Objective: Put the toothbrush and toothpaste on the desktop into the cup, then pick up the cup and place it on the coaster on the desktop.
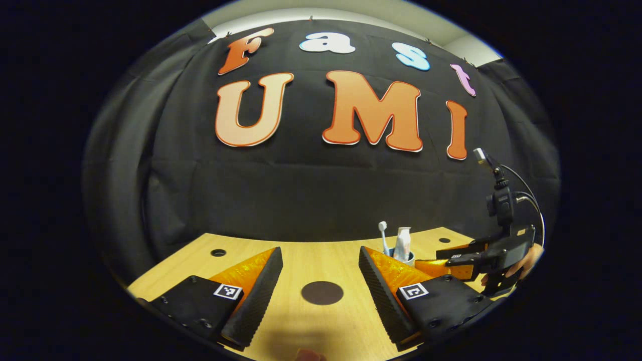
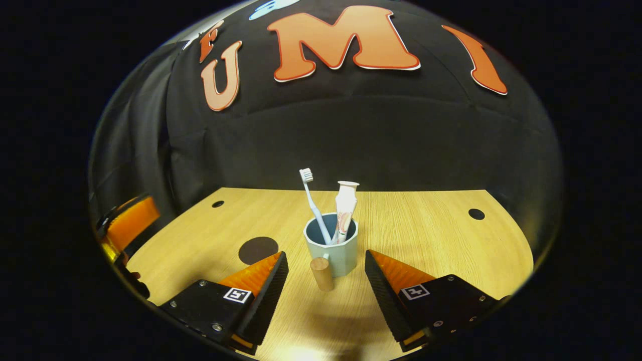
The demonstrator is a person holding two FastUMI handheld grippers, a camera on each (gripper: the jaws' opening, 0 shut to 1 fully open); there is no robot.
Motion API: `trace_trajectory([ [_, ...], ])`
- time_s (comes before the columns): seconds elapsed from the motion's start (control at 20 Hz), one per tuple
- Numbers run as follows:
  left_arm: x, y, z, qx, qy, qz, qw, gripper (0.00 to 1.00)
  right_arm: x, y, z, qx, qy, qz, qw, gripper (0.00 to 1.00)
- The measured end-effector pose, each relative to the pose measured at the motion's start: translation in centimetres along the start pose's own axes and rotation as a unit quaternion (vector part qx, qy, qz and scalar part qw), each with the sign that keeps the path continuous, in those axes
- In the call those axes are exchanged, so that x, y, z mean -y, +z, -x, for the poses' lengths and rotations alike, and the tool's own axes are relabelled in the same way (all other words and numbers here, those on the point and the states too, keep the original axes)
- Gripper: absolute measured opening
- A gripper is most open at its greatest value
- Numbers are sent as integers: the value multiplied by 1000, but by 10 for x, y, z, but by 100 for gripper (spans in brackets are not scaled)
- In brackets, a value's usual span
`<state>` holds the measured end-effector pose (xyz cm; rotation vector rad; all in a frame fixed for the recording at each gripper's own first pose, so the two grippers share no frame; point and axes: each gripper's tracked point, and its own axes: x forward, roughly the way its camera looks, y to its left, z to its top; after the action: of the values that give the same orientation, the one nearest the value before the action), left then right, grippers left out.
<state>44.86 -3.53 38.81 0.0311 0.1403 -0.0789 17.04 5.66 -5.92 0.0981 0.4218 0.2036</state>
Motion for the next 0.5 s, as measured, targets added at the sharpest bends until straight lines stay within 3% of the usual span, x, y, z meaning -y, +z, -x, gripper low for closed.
trace_trajectory([
  [0.2, -28, -7, 29, -8, 29, 11, 999, 98, 2, -10, -10, -62, -23, -19, 998, 90],
  [0.5, -31, -19, 42, -31, 29, 20, 999, 98, 0, -15, -24, -122, -29, -13, 992, 86],
])
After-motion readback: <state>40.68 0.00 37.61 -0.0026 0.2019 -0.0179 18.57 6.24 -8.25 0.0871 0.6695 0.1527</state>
